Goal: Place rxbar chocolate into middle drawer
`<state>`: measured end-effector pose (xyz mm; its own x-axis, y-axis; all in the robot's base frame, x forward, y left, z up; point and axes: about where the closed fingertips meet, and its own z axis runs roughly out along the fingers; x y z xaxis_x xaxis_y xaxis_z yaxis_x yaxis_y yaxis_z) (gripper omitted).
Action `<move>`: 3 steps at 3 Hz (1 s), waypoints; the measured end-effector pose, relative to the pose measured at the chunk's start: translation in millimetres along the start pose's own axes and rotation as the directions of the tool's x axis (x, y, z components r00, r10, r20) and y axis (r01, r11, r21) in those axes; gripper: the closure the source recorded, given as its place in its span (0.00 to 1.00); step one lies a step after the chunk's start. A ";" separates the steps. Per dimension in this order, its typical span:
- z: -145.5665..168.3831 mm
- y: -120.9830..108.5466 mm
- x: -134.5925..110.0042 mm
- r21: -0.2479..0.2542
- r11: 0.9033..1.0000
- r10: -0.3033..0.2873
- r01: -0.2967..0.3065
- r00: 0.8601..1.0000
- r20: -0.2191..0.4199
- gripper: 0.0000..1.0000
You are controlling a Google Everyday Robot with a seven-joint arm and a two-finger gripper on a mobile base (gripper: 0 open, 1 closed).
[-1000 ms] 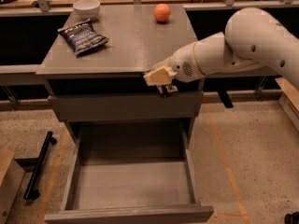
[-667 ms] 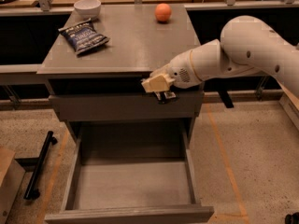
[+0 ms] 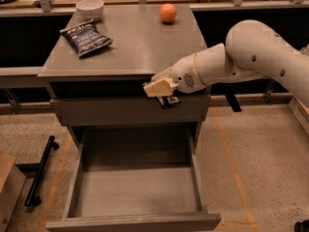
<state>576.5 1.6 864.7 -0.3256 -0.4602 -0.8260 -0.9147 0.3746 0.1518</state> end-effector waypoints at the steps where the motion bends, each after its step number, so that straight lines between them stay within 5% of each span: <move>1: 46.9 8.6 48.8 -0.086 0.995 0.058 -0.051 0.996 0.075 1.00; 2: 91.6 11.2 105.3 -0.128 0.986 0.112 -0.104 0.992 0.058 1.00; 3: 138.7 -1.4 169.0 -0.137 0.963 0.244 -0.234 0.968 0.057 1.00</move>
Offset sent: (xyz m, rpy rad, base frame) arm -0.0337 0.0387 -0.2237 0.1439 0.2030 0.0332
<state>556.0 34.9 649.6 -0.5244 -0.3080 -0.7938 -0.8369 0.3583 0.4138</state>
